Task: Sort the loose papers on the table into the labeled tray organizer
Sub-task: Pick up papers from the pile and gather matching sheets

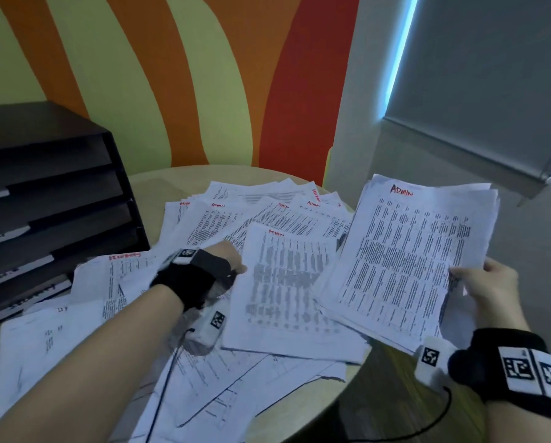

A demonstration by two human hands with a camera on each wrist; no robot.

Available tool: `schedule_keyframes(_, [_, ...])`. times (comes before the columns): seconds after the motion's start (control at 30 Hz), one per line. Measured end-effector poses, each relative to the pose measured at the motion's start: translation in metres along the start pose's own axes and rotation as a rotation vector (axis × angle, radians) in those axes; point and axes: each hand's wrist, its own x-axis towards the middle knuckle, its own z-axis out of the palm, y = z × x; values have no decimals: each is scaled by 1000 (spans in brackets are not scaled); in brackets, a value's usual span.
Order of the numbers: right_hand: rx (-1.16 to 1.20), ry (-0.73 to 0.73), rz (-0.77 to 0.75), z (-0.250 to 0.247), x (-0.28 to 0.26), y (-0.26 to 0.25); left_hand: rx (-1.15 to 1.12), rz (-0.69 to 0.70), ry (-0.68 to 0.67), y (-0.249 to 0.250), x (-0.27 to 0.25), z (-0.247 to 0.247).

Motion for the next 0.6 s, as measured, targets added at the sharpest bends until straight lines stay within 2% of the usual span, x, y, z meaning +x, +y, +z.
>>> schedule_keyframes(0.07, [3,-12,3,4,0,-1,62,-23,-47,-26,-3,-10])
schedule_keyframes(0.1, [-3,-23,5,7,-1,-1,16,-36,-48,-39,-3,-14])
schedule_keyframes(0.17, [-9,-51,8,13,-3,-1,-43,-33,5,-52,-3,-19])
schedule_keyframes(0.27, [-46,-106,14,24,-10,-3,-157,74,185,-52,4,-18])
schedule_keyframes(0.37, [-89,-147,10,32,-16,-5,-297,205,248,-31,4,-9])
schedule_keyframes(0.43, [-116,-164,10,35,-16,-4,-238,201,243,-20,7,0])
schedule_keyframes(0.6, [-134,-190,31,38,-13,2,129,110,148,4,10,11])
